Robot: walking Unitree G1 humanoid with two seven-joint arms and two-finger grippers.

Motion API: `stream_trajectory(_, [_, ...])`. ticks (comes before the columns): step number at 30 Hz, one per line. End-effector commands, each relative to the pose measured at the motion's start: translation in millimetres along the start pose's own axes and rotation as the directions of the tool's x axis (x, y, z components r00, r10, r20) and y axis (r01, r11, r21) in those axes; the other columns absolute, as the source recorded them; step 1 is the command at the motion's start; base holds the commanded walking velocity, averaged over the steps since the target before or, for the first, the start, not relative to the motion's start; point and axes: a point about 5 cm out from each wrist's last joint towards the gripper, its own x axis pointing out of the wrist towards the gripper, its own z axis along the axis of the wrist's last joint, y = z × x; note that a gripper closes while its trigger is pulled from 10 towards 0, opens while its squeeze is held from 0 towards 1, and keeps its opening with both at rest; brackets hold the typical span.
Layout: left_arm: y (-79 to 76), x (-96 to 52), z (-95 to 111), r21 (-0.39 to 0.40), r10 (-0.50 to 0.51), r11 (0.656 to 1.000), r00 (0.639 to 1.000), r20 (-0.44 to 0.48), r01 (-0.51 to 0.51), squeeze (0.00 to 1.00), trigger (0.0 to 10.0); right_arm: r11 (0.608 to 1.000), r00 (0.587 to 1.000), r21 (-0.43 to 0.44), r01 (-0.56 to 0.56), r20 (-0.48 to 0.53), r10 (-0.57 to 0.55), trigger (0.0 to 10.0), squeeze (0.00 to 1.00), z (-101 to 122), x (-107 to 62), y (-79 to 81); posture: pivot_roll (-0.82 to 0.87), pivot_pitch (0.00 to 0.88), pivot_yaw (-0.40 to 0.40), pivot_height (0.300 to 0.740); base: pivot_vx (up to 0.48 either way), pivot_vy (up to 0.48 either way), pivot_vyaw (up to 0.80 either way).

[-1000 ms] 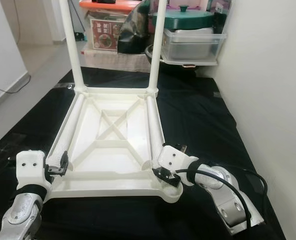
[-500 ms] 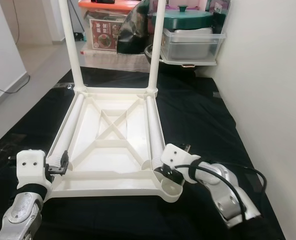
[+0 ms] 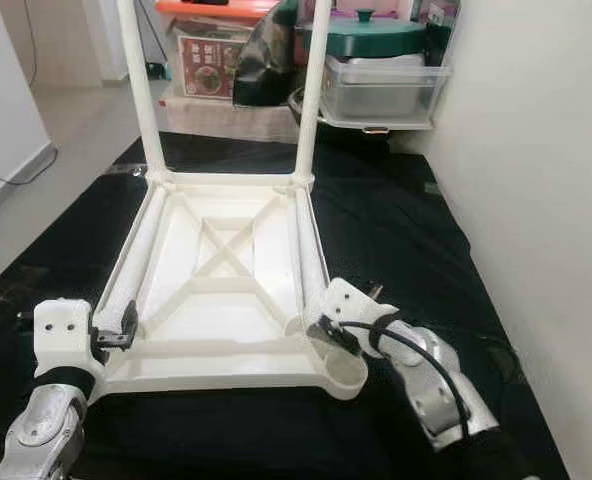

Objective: Building children table

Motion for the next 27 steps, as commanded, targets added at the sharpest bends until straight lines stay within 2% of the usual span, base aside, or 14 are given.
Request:
stream_trajectory(1, [-0.2,-0.2,-4,0.004,0.011,1.000,1.000,-0.020,-0.010,0.00,10.0,0.991,0.992,0.044,0.127,0.005,-0.128,0.0,0.00,3,-1.7,-13.2,0.08,0.000,-0.068,0.740,0.000,0.000,0.00])
stream_trajectory(4, [0.1,-0.2,-4,0.006,0.011,1.000,1.000,-0.022,-0.011,0.00,10.0,0.972,0.981,0.130,0.195,0.001,-0.196,0.0,0.00,6,-1.7,-9.2,0.07,0.000,-0.067,0.740,0.000,0.000,0.00])
stream_trajectory(7, [0.2,-0.1,-4,0.006,0.012,1.000,1.000,-0.022,-0.011,0.00,10.0,0.969,0.979,0.139,0.202,-0.001,-0.204,0.0,0.00,7,-1.3,-8.0,0.07,0.000,-0.067,0.740,0.000,0.000,0.00])
stream_trajectory(8, [-0.2,-0.1,-4,0.007,0.010,1.000,1.000,-0.023,-0.010,0.00,10.0,0.958,0.980,0.221,0.184,0.034,-0.196,0.0,0.00,14,-0.2,3.1,0.07,0.000,-0.066,0.740,0.000,0.000,0.00])
stream_trajectory(11, [-0.5,-0.2,-4,0.007,0.009,1.000,1.000,-0.024,-0.009,0.00,10.0,0.954,0.981,0.251,0.166,0.051,-0.185,0.0,0.00,17,0.3,8.4,0.07,0.000,-0.066,0.740,0.000,0.000,0.00])
stream_trajectory(13, [-1.0,0.0,-5,0.008,0.007,1.000,1.000,-0.026,-0.007,0.00,10.0,0.953,0.983,0.277,0.121,0.099,-0.154,0.0,0.00,24,0.8,18.0,0.07,0.000,-0.065,0.740,0.000,0.000,0.00])
stream_trajectory(16, [-1.0,0.1,-5,0.009,0.008,1.000,1.000,-0.027,-0.007,0.00,10.0,0.954,0.979,0.277,0.117,0.127,-0.157,0.0,0.00,28,0.2,20.4,0.07,0.000,-0.065,0.740,0.000,0.000,0.00])
stream_trajectory(19, [-0.7,0.3,-5,0.009,0.010,1.000,1.000,-0.027,-0.010,0.00,10.0,0.945,0.974,0.297,0.136,0.136,-0.182,0.0,0.00,29,-0.2,15.3,0.08,0.000,-0.069,0.740,0.000,0.000,0.00])
stream_trajectory(20, [-0.1,0.6,-5,0.009,0.012,1.000,1.000,-0.026,-0.011,0.00,10.0,0.933,0.967,0.329,0.147,0.150,-0.206,0.0,0.00,30,-0.7,10.0,0.08,0.000,-0.068,0.740,0.000,0.000,0.00])
stream_trajectory(21, [1.1,0.9,-4,0.001,0.015,1.000,1.000,-0.024,-0.015,0.00,10.0,0.889,0.947,0.426,0.166,0.182,-0.265,0.0,0.00,35,-2.9,-6.2,0.07,0.000,-0.066,0.740,0.000,0.000,0.00])
stream_trajectory(22, [1.1,0.9,-4,0.001,0.015,1.000,1.000,-0.024,-0.015,0.00,10.0,0.889,0.947,0.426,0.166,0.182,-0.265,0.0,0.00,35,-2.9,-6.2,0.07,0.000,-0.066,0.740,0.000,0.000,0.00])
stream_trajectory(24, [2.2,1.2,-4,-0.034,0.012,0.999,1.000,-0.025,-0.013,0.00,10.0,0.844,0.919,0.516,0.145,0.245,-0.308,0.0,0.00,42,-8.6,-30.1,0.07,0.000,-0.060,0.740,0.000,0.000,0.00])
stream_trajectory(25, [2.2,1.2,-4,-0.034,0.012,0.999,1.000,-0.025,-0.013,0.00,10.0,0.844,0.919,0.516,0.145,0.245,-0.308,0.0,0.00,42,-8.6,-30.1,0.07,0.000,-0.060,0.740,0.000,0.000,0.00])
stream_trajectory(27, [4.6,2.0,-2,-0.115,0.010,0.993,1.000,-0.019,-0.012,0.00,10.0,0.827,0.894,0.546,0.130,0.297,-0.337,0.0,0.00,42,-18.3,-56.6,0.07,0.000,-0.056,0.740,0.000,0.000,0.00])
